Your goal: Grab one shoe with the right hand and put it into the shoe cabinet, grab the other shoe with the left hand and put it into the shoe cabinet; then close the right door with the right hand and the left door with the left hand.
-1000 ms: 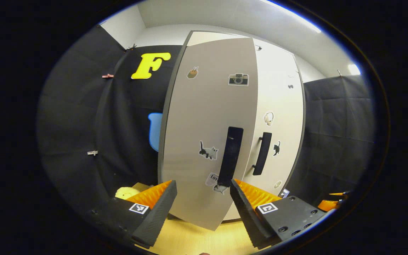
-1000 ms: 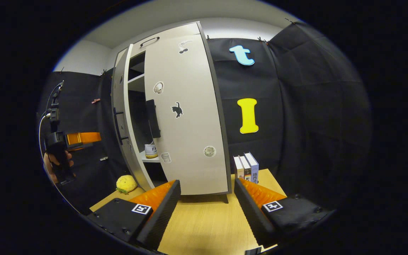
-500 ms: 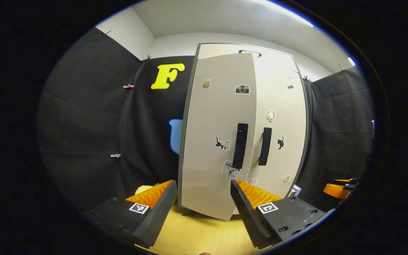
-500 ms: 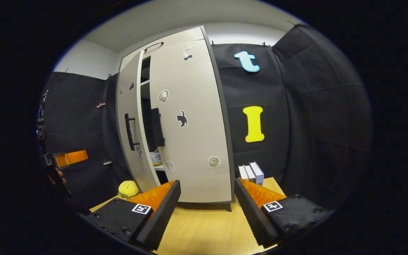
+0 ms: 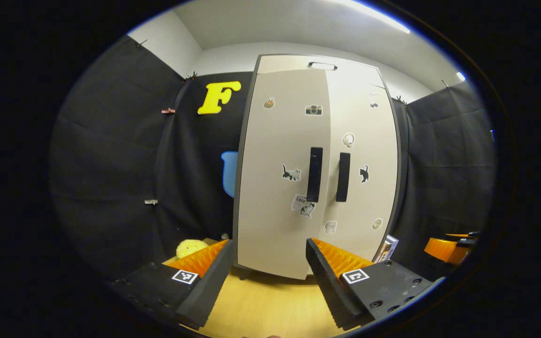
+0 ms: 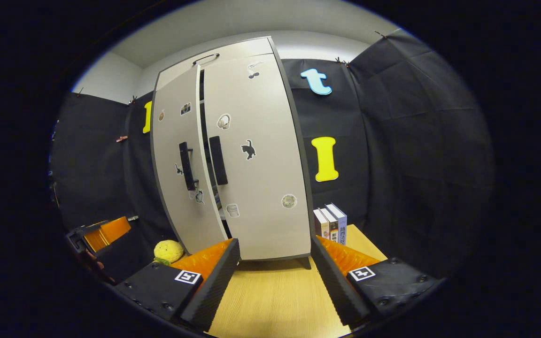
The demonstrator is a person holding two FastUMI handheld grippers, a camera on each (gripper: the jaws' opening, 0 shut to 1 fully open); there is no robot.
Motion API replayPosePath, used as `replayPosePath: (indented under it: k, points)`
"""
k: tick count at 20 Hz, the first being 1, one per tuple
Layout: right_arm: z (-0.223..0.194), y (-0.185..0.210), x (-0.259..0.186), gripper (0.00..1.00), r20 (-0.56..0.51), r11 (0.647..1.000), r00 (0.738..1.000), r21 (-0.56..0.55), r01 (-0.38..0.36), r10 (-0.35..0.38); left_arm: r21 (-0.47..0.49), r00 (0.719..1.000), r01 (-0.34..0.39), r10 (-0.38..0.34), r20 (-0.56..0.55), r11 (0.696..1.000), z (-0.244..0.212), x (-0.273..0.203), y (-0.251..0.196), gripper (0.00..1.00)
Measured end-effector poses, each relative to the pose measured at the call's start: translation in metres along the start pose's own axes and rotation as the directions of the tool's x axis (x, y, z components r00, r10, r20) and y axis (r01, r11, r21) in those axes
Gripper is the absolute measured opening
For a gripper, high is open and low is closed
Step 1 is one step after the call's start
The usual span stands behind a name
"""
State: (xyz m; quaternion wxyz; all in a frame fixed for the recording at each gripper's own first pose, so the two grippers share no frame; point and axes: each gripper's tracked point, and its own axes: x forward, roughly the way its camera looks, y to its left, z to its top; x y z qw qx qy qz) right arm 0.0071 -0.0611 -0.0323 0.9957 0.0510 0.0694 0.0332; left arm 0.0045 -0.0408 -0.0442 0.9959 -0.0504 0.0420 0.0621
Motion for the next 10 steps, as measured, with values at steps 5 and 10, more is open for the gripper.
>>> replayPosePath:
  k: [5,10]
  points:
    - [-0.011,-0.006,-0.036,0.98,0.013,0.992,0.993,-0.026,0.121,-0.121,-0.017,0.990,0.105,-0.106,-0.095,0.994,-0.025,0.011,-0.007,0.95]
    - [-0.014,-0.010,-0.059,0.98,0.030,0.974,0.974,-0.025,0.224,-0.223,0.003,0.985,0.146,-0.145,-0.098,0.989,-0.027,0.012,-0.004,0.95]
